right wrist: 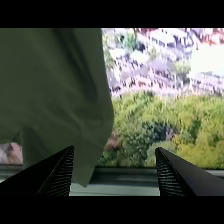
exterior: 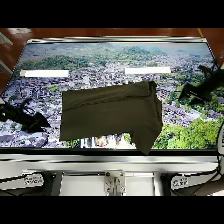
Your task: Fold the shirts.
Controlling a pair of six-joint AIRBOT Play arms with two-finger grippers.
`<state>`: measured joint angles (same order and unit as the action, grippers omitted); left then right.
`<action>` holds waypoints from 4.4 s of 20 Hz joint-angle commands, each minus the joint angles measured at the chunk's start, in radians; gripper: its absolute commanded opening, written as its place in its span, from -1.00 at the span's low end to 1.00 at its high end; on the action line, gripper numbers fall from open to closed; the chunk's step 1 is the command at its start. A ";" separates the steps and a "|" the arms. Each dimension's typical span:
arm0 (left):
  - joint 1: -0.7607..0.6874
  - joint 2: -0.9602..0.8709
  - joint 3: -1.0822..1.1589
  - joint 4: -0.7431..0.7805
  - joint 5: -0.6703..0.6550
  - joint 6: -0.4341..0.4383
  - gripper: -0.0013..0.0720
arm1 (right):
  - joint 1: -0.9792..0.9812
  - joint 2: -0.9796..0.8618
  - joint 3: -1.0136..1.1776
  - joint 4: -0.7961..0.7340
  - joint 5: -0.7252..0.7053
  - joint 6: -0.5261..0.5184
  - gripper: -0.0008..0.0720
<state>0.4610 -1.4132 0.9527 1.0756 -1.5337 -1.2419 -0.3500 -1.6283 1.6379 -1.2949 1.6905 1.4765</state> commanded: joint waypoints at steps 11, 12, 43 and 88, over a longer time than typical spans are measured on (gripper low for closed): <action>-0.021 0.029 -0.338 -0.179 0.315 0.078 0.49 | -0.072 0.111 -0.238 0.135 -0.116 -0.008 0.73; -0.037 0.029 -0.338 -0.186 0.340 0.076 0.49 | -0.072 0.111 -0.238 0.135 -0.117 -0.008 0.73; -0.150 0.299 0.174 -0.194 0.287 0.025 -0.87 | 0.059 0.264 -0.333 0.397 -0.467 -0.298 -0.80; -0.228 -0.298 0.569 0.121 0.591 -0.132 -0.87 | 0.398 -0.116 -0.237 0.038 -1.261 0.005 -0.80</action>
<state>0.2436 -1.5970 1.5005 1.2068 -1.1072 -1.3739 0.0021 -1.6497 1.4075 -1.2617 0.6830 1.4799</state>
